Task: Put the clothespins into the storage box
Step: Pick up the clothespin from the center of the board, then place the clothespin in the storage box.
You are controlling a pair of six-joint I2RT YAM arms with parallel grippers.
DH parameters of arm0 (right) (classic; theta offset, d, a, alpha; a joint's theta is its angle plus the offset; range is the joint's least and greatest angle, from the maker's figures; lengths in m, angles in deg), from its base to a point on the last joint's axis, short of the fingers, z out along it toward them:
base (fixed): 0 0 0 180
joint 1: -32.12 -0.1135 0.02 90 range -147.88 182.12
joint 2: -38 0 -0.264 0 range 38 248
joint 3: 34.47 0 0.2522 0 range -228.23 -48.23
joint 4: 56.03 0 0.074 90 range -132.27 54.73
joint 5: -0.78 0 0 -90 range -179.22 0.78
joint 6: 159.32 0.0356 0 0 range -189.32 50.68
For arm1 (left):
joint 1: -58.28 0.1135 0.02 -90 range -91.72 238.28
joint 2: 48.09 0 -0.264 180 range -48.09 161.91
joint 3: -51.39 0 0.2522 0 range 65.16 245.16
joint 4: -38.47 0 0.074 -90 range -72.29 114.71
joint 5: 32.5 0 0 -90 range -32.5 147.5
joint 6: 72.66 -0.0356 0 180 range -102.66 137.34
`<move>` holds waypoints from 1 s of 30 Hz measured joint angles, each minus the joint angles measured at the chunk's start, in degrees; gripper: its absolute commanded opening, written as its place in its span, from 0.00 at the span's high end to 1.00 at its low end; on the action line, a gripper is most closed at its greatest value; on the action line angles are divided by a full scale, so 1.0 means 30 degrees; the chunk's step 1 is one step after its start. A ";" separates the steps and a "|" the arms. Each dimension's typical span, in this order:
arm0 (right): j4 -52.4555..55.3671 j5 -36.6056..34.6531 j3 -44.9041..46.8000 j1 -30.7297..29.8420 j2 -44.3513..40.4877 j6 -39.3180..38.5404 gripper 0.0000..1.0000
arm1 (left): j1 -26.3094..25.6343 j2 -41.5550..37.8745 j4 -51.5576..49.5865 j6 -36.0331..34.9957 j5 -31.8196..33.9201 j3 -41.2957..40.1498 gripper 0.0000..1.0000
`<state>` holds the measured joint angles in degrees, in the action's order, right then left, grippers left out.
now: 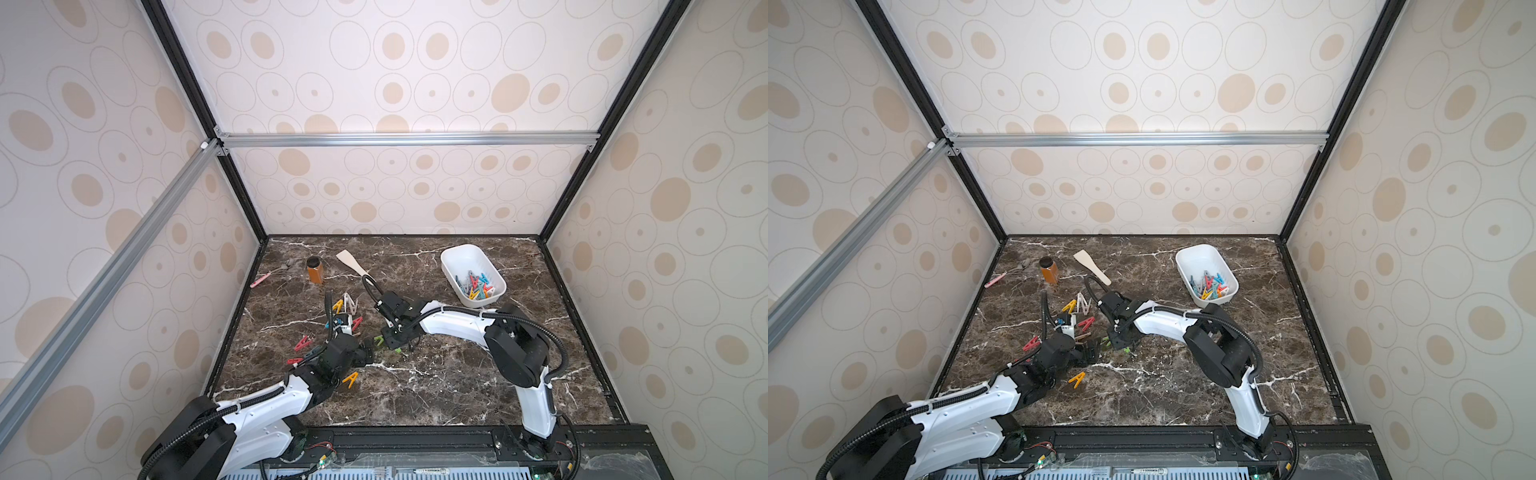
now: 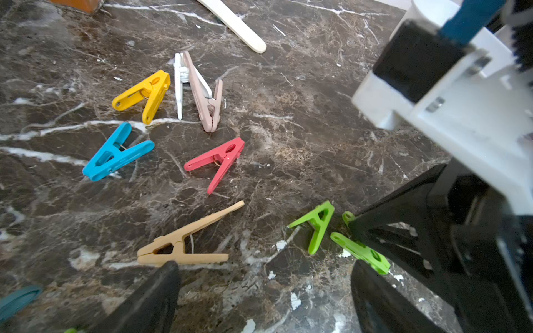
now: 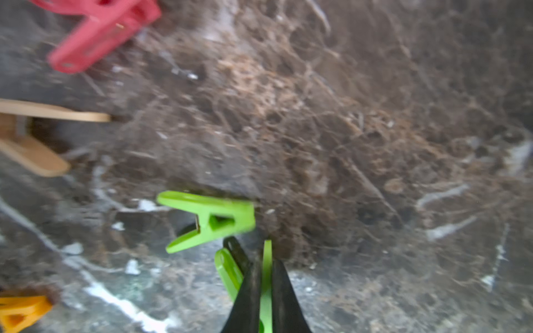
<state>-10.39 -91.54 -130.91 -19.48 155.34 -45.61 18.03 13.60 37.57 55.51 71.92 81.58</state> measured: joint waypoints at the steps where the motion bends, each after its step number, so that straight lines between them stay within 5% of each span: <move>1: 0.0036 -0.0015 0.0007 0.0022 0.0000 0.0007 0.88 | 0.0000 0.0015 0.0022 0.0000 -0.0007 0.0000 0.08; 15: 0.0583 -0.0984 -0.0058 0.0758 -0.1231 0.0095 0.95 | -0.0095 -0.0066 -0.0328 -0.0430 -0.0051 0.0656 0.10; 22: 0.0372 -0.1705 -0.0044 0.4940 -0.4925 -0.0153 0.95 | -0.1967 0.0838 0.0867 -0.2637 0.0561 0.2433 0.09; 30: -0.1158 -0.3621 0.0036 1.0178 -0.5180 0.0306 0.96 | -0.4240 0.5938 0.3585 -0.5129 0.0146 0.5719 0.08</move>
<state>-13.87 -102.41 -130.80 11.06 139.80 -44.69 5.31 31.41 48.32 40.12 72.35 98.74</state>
